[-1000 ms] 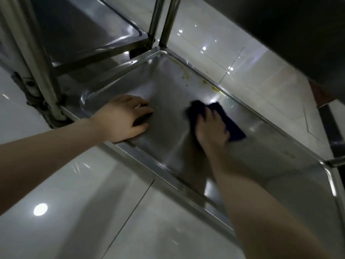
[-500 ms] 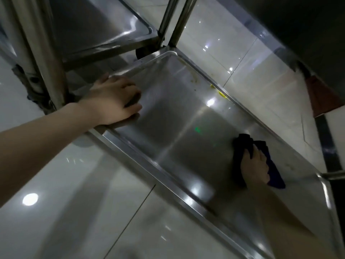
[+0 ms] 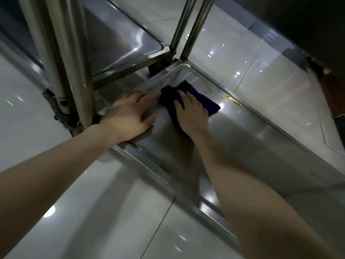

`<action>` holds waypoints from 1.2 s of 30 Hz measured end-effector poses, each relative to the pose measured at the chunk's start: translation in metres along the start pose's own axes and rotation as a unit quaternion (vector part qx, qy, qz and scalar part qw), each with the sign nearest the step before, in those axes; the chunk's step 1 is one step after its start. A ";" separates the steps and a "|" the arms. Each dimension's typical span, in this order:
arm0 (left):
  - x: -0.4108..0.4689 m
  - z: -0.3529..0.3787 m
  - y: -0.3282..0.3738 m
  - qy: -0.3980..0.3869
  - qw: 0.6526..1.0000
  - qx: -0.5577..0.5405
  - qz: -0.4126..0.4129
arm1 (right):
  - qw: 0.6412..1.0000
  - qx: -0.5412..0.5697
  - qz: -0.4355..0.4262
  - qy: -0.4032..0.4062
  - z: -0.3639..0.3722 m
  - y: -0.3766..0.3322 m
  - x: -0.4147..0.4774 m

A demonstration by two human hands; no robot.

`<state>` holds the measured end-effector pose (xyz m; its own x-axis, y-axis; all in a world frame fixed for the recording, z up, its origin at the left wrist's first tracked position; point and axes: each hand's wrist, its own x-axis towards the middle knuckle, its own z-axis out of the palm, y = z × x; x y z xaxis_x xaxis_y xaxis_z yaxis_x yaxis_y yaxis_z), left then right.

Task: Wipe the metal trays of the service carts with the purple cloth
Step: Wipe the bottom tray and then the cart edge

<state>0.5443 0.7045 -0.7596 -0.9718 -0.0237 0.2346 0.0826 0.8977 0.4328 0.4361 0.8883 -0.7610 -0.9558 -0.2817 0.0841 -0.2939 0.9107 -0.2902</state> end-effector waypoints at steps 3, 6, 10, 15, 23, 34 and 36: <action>0.002 0.001 0.001 0.008 0.999 -0.021 -0.035 | 0.989 -0.025 0.140 0.030 -0.034 0.074 -0.040; 0.005 -0.001 0.004 0.017 0.995 -0.055 -0.078 | 0.960 -0.020 0.278 0.031 -0.067 0.124 -0.081; 0.005 -0.002 0.006 0.047 0.991 -0.096 -0.081 | 0.950 -0.020 0.310 0.036 -0.064 0.102 -0.071; 0.004 -0.002 0.004 0.078 0.982 -0.154 -0.080 | 0.994 -0.023 0.098 0.030 -0.012 -0.006 0.008; 0.004 -0.005 -0.002 0.118 0.970 -0.195 -0.086 | 0.995 0.005 -0.096 -0.025 0.009 -0.037 -0.011; -0.008 -0.014 0.007 0.092 0.967 -0.228 -0.057 | 0.970 -0.035 0.241 0.019 -0.048 0.049 -0.129; -0.013 -0.019 0.005 0.109 0.933 -0.320 -0.121 | 0.990 -0.021 0.136 -0.013 -0.025 -0.004 -0.098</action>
<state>0.5614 0.7012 -0.7441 -0.9169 -0.3436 0.2031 0.0482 0.4099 0.9109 0.5306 0.9195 -0.7445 -0.9993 -0.0322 -0.0173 -0.0266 0.9654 -0.2593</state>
